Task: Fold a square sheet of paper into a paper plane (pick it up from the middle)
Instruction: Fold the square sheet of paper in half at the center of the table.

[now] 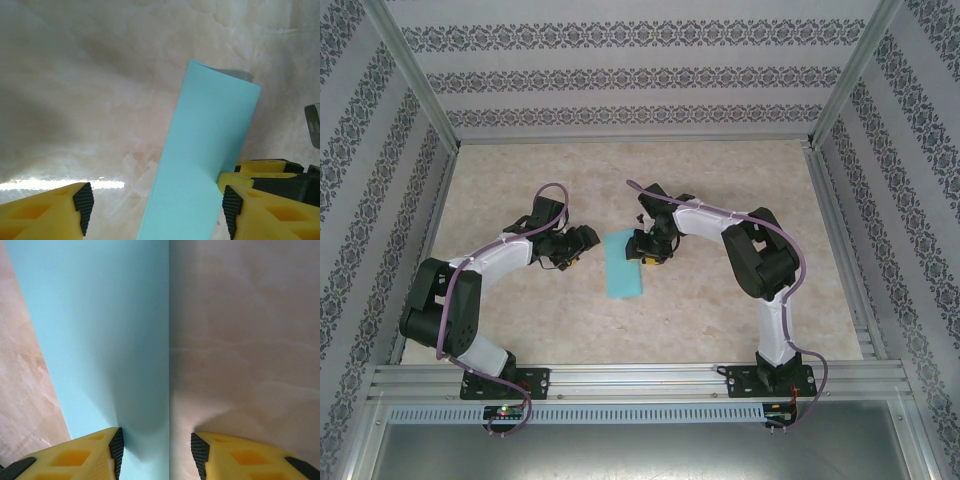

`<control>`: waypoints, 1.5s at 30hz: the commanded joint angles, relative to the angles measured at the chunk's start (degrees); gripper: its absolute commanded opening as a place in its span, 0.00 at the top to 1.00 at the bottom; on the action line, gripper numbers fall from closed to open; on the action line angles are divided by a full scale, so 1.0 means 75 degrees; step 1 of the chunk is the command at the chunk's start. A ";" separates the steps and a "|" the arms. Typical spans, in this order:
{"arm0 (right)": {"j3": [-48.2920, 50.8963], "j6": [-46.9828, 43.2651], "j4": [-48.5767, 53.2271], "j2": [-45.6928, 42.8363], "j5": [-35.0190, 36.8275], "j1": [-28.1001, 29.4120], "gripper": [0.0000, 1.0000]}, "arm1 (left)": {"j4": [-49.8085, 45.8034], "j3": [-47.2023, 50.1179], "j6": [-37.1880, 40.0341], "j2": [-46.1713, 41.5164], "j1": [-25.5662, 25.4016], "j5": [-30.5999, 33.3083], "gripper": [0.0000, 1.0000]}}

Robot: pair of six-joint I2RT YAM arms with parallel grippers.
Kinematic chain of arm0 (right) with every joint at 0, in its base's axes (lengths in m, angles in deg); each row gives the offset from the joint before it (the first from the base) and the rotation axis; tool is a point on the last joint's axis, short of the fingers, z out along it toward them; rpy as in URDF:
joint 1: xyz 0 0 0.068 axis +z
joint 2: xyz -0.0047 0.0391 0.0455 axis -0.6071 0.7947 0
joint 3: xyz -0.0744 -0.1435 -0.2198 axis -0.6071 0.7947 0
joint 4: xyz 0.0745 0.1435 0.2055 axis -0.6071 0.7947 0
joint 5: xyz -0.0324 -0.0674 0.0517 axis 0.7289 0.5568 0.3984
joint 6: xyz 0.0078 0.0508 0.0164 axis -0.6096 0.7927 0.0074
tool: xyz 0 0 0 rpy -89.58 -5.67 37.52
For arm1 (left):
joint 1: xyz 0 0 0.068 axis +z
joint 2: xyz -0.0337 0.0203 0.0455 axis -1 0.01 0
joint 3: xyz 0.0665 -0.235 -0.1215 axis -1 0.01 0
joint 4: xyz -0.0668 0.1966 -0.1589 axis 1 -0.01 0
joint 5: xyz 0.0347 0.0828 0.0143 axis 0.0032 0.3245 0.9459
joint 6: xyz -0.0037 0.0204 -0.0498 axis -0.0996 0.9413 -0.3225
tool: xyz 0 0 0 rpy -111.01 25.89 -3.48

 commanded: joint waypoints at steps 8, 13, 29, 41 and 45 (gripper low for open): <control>0.0445 0.0107 0.0690 0.1062 0.1921 0.0013 0.55 | -0.0361 -0.0301 0.0838 0.0122 0.0025 0.0305 0.01; 0.0355 0.0269 0.0661 0.1268 0.1849 -0.0004 0.53 | -0.0221 -0.0325 0.1087 0.0214 0.0002 0.0291 0.00; 0.0270 -0.0213 0.0654 0.1606 0.1869 0.0078 0.52 | 0.0450 -0.0731 0.0876 0.0917 -0.0465 -0.0931 0.11; 0.0235 -0.0156 0.0570 0.1708 0.2030 0.0053 0.52 | 0.0393 -0.1020 0.0681 0.1469 -0.0667 -0.1305 0.48; 0.0200 -0.0153 0.0587 0.1782 0.2014 0.0051 0.52 | 0.0417 -0.1113 0.0690 0.1588 -0.0763 -0.1375 0.54</control>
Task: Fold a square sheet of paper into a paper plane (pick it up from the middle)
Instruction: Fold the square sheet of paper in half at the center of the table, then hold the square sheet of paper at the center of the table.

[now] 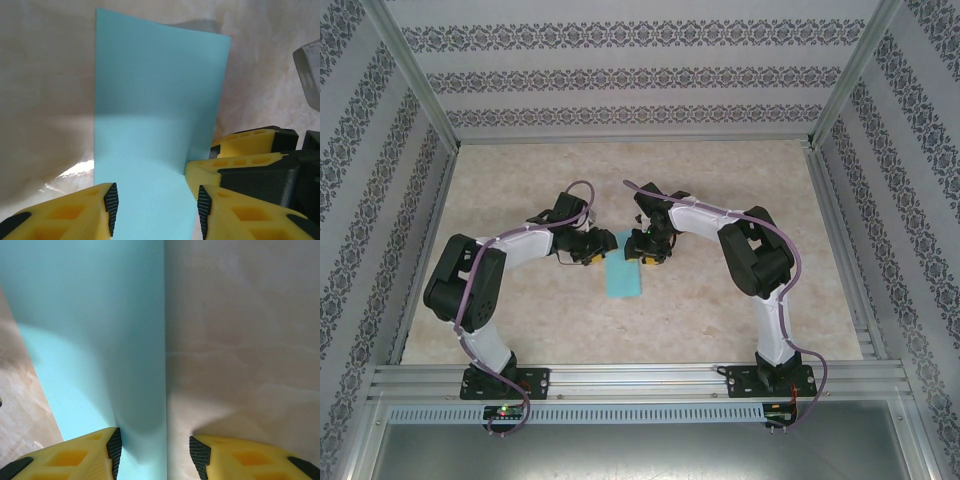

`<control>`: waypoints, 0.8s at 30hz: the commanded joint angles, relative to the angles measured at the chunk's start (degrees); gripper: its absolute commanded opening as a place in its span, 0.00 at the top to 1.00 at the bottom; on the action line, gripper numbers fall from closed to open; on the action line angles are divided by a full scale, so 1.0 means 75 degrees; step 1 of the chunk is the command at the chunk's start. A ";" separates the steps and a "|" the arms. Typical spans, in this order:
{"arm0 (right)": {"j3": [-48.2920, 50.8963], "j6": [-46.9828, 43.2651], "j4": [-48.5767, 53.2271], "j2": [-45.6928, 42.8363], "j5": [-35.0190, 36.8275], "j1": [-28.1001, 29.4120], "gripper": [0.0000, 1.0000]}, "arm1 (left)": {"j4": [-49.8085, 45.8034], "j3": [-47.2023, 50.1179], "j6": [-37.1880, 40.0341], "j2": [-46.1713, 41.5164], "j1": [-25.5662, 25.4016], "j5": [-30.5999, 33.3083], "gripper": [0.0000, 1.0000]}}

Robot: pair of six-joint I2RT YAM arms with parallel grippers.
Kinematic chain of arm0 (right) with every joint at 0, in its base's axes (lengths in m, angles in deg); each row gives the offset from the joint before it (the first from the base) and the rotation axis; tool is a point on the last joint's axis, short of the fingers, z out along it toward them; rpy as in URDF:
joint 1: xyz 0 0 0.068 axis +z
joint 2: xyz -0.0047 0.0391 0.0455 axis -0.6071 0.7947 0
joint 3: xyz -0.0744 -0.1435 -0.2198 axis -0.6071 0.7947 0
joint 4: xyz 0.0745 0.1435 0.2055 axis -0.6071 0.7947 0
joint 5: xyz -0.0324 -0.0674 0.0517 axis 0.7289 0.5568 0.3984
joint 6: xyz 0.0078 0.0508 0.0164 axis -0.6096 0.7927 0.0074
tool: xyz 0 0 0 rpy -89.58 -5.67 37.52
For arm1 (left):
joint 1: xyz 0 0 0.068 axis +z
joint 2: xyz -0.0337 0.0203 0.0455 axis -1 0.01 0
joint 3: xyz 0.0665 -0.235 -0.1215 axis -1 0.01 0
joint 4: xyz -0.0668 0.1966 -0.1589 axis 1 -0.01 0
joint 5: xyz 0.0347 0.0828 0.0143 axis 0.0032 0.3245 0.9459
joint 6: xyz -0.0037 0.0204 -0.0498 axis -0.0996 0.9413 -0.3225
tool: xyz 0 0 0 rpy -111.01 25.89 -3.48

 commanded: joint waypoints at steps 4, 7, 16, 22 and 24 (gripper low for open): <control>0.0642 -0.0141 0.0049 0.1484 0.1756 -0.0031 0.52 | -0.0025 -0.0284 -0.0023 0.0336 -0.0237 -0.0239 0.60; 0.0636 -0.0101 0.0066 0.1513 0.1789 -0.0031 0.52 | -0.0062 -0.0319 -0.0021 0.0422 -0.0279 -0.0249 0.62; 0.0605 -0.0131 0.0111 0.1522 0.1815 -0.0019 0.52 | -0.0211 -0.0331 0.0023 0.0578 -0.0303 -0.0205 0.68; 0.0573 -0.0148 0.0125 0.1532 0.1827 0.0005 0.52 | -0.0817 -0.0343 0.0243 0.0691 -0.0350 0.0024 0.70; 0.0552 -0.0142 0.0131 0.1543 0.1829 0.0016 0.52 | -0.0966 -0.0322 0.0294 0.0745 -0.0362 0.0098 0.70</control>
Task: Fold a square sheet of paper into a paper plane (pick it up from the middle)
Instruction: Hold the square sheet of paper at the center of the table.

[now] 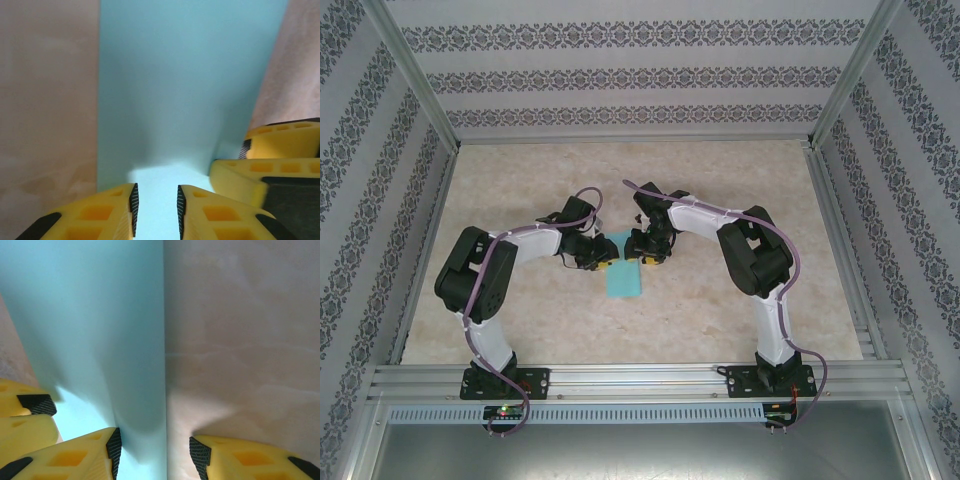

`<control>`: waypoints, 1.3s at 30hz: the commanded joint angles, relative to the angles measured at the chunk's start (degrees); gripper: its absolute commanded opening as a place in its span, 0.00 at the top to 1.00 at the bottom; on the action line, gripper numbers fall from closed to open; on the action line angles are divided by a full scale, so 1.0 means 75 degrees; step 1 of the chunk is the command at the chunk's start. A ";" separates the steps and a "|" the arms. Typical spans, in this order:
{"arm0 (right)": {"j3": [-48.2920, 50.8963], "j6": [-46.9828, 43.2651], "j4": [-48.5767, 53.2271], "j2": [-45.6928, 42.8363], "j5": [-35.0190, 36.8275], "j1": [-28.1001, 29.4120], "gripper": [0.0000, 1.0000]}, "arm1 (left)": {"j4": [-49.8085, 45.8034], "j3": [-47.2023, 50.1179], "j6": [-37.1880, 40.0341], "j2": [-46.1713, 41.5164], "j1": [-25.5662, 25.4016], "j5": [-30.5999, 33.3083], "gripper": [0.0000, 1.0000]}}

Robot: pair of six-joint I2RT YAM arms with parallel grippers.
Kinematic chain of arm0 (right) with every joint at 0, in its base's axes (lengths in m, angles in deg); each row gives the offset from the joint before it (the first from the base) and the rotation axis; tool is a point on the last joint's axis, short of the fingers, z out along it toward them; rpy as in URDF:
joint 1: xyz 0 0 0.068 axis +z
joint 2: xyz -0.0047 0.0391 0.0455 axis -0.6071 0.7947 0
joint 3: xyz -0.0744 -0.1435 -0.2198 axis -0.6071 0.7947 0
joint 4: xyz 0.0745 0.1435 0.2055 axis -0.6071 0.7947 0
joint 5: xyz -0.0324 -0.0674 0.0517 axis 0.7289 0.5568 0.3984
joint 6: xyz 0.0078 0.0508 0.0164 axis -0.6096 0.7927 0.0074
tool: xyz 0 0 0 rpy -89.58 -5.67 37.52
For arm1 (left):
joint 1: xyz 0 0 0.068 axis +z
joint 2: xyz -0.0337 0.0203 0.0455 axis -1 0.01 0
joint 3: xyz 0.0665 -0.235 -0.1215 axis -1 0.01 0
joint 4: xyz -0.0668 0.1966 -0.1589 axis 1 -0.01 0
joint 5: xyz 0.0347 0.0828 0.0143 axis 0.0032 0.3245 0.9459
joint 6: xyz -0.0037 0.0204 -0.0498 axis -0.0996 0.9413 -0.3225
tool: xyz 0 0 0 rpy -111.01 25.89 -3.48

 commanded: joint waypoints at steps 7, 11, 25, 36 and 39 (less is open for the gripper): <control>0.0616 -0.0142 0.0003 0.1348 0.1610 0.0052 0.52 | -0.1494 -0.0223 0.0345 0.0405 -0.0155 0.0629 0.74; 0.0604 -0.0104 -0.0205 0.0719 0.1109 0.0052 0.51 | -0.1858 -0.0212 0.0461 0.0696 -0.0155 0.0728 0.76; 0.1270 0.0256 -0.0986 -0.2453 0.1274 0.0032 0.50 | -0.2173 -0.0318 0.0941 0.1386 -0.0166 0.1234 0.89; 0.0639 0.0896 -0.1787 -0.1401 0.0433 0.0657 1.00 | -0.2301 -0.0319 0.0977 0.1572 -0.0168 0.1308 0.99; 0.0515 0.1002 -0.1876 -0.1117 0.0328 0.0804 1.00 | -0.2270 -0.0237 0.0915 0.1607 -0.0169 0.1324 1.00</control>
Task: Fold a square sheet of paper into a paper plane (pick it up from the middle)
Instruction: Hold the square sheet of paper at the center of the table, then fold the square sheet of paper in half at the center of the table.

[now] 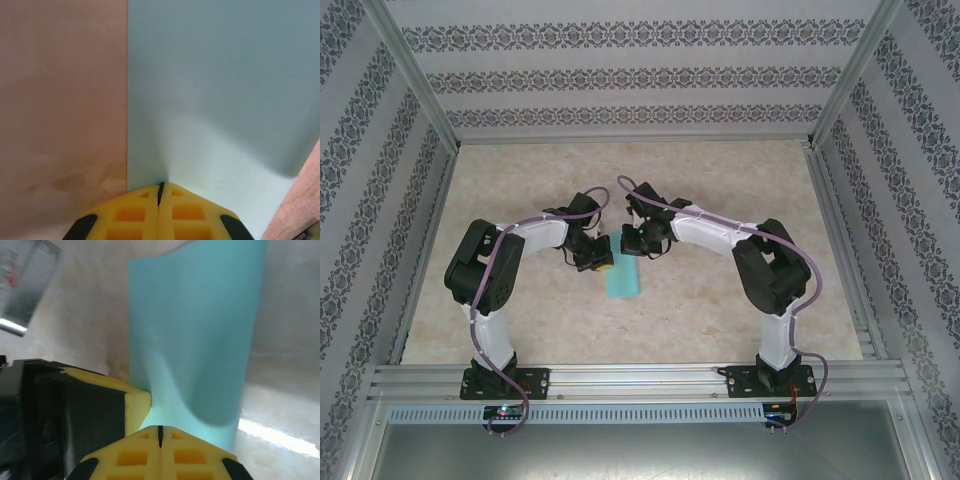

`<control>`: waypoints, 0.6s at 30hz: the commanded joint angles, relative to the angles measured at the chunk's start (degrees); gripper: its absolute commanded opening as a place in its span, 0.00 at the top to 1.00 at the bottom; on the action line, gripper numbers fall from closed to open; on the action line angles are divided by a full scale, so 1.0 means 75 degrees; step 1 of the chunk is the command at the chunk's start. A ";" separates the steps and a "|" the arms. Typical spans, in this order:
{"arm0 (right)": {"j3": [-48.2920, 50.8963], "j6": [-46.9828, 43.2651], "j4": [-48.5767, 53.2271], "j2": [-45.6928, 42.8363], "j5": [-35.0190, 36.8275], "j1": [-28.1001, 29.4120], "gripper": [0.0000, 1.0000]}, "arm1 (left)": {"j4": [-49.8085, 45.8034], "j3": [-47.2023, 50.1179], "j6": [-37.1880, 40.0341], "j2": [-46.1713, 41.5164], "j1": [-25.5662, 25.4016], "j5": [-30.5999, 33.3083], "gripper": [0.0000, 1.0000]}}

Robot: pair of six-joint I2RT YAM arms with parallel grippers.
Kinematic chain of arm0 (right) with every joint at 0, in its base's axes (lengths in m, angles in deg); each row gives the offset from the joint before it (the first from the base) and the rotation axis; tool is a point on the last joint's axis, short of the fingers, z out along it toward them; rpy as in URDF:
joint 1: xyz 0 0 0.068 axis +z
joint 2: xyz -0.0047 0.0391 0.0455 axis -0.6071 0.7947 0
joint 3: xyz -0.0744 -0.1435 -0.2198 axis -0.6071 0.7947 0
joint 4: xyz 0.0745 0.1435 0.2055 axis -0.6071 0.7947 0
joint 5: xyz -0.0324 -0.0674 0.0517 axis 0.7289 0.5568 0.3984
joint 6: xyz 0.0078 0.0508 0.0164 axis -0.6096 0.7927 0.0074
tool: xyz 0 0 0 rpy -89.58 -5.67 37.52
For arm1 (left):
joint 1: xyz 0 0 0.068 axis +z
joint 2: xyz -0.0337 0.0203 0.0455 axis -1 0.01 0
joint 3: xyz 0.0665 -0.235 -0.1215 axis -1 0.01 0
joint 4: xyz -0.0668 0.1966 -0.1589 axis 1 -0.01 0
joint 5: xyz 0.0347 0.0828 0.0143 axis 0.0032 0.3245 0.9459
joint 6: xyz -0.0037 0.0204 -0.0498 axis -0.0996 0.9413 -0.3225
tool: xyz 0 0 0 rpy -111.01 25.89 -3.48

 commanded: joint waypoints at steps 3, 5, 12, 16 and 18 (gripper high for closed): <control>-0.0417 0.0358 -0.0115 0.0534 -0.0295 0.0208 1.00 | -0.0673 0.0677 0.0049 0.1010 -0.0128 0.0954 1.00; -0.0375 0.0459 -0.0157 0.0655 -0.0282 0.0224 1.00 | -0.0644 0.0697 0.0014 0.1016 -0.0121 0.0961 1.00; -0.0191 0.0472 -0.0177 0.0867 -0.0116 0.0148 1.00 | -0.0672 0.0762 -0.0019 0.1103 -0.0121 0.1055 1.00; -0.0050 0.0322 -0.0060 0.0876 0.0028 0.0040 1.00 | -0.0730 0.0775 -0.0047 0.1157 -0.0120 0.1145 1.00; 0.0045 0.0222 0.0021 0.0870 0.0126 -0.0037 1.00 | -0.0804 0.0777 -0.0059 0.1177 -0.0130 0.1222 1.00</control>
